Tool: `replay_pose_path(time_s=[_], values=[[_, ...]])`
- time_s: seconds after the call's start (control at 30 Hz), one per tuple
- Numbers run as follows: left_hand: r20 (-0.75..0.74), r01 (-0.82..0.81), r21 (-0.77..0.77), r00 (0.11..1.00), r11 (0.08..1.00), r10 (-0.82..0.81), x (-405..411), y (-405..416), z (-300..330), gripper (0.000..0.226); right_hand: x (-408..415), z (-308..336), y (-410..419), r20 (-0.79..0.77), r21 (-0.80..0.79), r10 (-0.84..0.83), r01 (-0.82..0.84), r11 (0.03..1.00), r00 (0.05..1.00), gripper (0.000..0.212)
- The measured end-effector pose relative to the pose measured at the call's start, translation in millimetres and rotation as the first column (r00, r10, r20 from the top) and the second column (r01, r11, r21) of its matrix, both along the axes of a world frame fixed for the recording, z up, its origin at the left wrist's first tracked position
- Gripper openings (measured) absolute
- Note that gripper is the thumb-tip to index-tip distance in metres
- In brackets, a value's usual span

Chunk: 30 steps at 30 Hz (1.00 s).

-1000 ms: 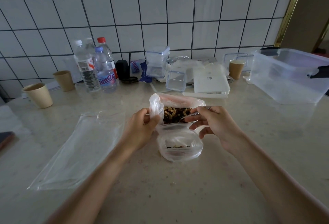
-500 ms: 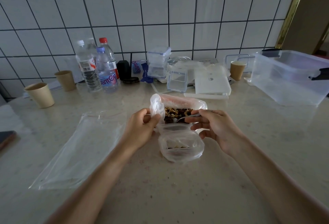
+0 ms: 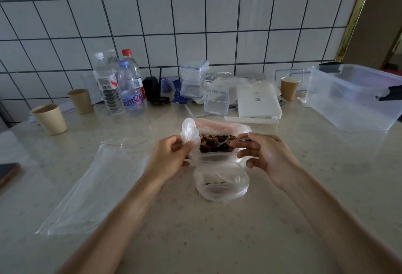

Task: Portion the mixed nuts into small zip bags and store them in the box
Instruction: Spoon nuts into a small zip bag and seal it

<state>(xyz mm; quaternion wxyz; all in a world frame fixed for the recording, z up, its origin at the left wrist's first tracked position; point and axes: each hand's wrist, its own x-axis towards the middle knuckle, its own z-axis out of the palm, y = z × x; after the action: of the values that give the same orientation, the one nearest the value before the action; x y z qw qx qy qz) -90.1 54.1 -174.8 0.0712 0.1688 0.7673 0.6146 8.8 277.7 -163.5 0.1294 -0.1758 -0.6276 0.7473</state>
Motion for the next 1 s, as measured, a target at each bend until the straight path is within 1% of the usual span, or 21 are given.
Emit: replay_pose_path(time_s=[0.03, 0.1, 0.2, 0.27, 0.3, 0.33, 0.4, 0.43, 0.5, 0.57, 0.67, 0.73, 0.8, 0.9, 1.0], values=[[-0.022, -0.022, -0.027, 1.000, 0.999, 0.022, -0.8, -0.8, 0.6, 0.017, 0.9, 1.9, 1.5, -0.010, -0.004, -0.011, 0.011, 1.000, 1.000, 0.031], [-0.111, -0.089, -0.129, 0.991, 0.988, 0.075, -2.7, -3.8, 2.8, 0.020, 3.2, 6.0, 5.2, -0.037, -0.005, -0.034, 0.034, 0.999, 0.999, 0.029], [-0.291, -0.248, -0.287, 0.943, 0.925, 0.163, -3.3, -8.2, 6.8, 0.031, 7.7, 13.1, 11.0, -0.081, 0.023, -0.047, 0.049, 0.999, 0.996, 0.030], [-0.397, -0.302, -0.301, 0.902, 0.905, 0.169, -0.1, -10.5, 12.3, 0.030, 11.3, 18.4, 14.3, -0.108, 0.031, -0.030, 0.034, 0.999, 0.994, 0.031], [-0.413, -0.276, -0.296, 0.900, 0.914, 0.138, 1.4, -11.5, 15.4, 0.028, 13.0, 21.0, 15.7, -0.118, 0.037, -0.015, 0.020, 0.999, 0.993, 0.031], [-0.410, -0.224, -0.304, 0.908, 0.926, 0.085, 3.2, -12.4, 18.5, 0.028, 14.9, 23.6, 17.1, -0.123, 0.045, 0.001, 0.005, 0.999, 0.992, 0.032], [-0.372, -0.094, -0.389, 0.926, 0.916, -0.063, 8.9, -13.6, 23.3, 0.030, 18.2, 28.1, 19.6, -0.127, 0.065, 0.029, -0.021, 0.998, 0.992, 0.033], [-0.350, -0.044, -0.446, 0.928, 0.894, -0.129, 11.9, -13.8, 24.1, 0.031, 19.5, 29.9, 20.6, -0.127, 0.078, 0.045, -0.035, 0.996, 0.991, 0.034], [-0.325, -0.003, -0.540, 0.923, 0.842, -0.205, 16.7, -12.3, 23.2, 0.030, 22.6, 32.8, 22.6, -0.117, 0.118, 0.081, -0.067, 0.991, 0.990, 0.035], [-0.279, 0.051, -0.579, 0.925, 0.814, -0.257, 19.9, -9.9, 22.2, 0.026, 25.5, 34.5, 23.4, -0.092, 0.185, 0.121, -0.103, 0.977, 0.988, 0.036], [-0.198, 0.177, -0.558, 0.921, 0.811, -0.337, 22.5, -6.4, 23.0, 0.012, 28.2, 36.2, 21.2, -0.069, 0.355, 0.183, -0.147, 0.923, 0.981, 0.038], [-0.176, 0.222, -0.547, 0.912, 0.807, -0.371, 22.0, -5.7, 23.2, 0.004, 29.2, 38.6, 17.6, -0.109, 0.486, 0.225, -0.145, 0.862, 0.968, 0.040], [-0.137, 0.281, -0.504, 0.908, 0.817, -0.397, 21.4, -5.5, 23.6, 0.001, 30.8, 41.3, 13.5, -0.157, 0.582, 0.277, -0.138, 0.801, 0.948, 0.041], [-0.086, 0.342, -0.422, 0.907, 0.839, -0.413, 20.1, -6.3, 25.7, 0.002, 32.9, 42.7, 6.8, -0.209, 0.674, 0.319, -0.100, 0.732, 0.924, 0.041], [-0.082, 0.337, -0.405, 0.912, 0.850, -0.401, 17.8, -8.4, 26.7, 0.003, 34.0, 40.3, 0.6, -0.213, 0.726, 0.325, -0.074, 0.684, 0.921, 0.041]])
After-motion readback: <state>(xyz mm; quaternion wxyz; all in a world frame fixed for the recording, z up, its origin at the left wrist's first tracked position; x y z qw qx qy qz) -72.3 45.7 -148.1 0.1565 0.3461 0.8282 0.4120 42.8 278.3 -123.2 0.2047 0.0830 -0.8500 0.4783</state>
